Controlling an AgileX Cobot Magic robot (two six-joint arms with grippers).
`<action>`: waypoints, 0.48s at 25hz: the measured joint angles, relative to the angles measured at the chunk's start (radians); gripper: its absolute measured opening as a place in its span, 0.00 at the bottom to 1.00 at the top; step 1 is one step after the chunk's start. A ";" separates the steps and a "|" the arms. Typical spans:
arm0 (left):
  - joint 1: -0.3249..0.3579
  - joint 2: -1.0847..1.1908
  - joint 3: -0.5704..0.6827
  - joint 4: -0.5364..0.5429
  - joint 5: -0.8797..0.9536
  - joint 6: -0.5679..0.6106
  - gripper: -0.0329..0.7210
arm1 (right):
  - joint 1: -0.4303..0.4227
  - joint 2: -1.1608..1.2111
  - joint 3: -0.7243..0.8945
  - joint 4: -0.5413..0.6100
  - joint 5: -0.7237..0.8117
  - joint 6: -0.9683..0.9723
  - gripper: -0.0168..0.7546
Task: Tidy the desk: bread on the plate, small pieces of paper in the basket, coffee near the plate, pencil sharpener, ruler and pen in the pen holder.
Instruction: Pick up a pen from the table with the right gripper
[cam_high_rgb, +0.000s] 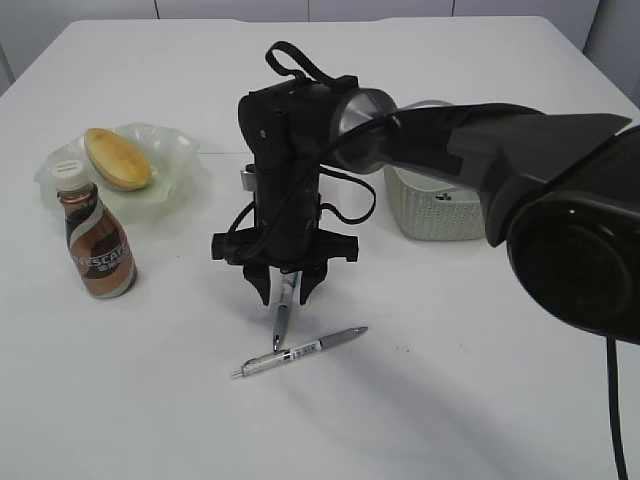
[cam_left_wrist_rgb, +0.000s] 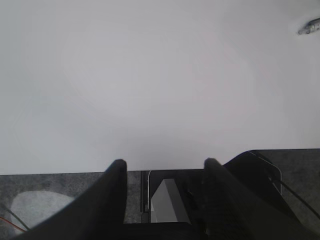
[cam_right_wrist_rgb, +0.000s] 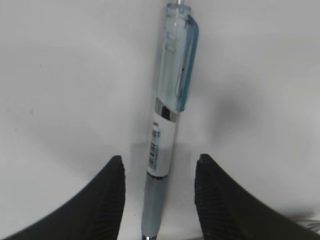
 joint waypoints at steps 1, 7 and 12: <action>0.000 0.000 0.000 0.000 0.000 0.000 0.52 | 0.000 0.000 0.000 -0.005 0.000 0.000 0.47; 0.000 0.000 0.000 0.000 0.000 0.000 0.52 | 0.000 0.000 0.000 -0.039 -0.002 0.002 0.46; 0.000 0.000 0.000 0.000 0.000 0.000 0.52 | 0.000 0.010 -0.005 -0.039 -0.003 0.008 0.45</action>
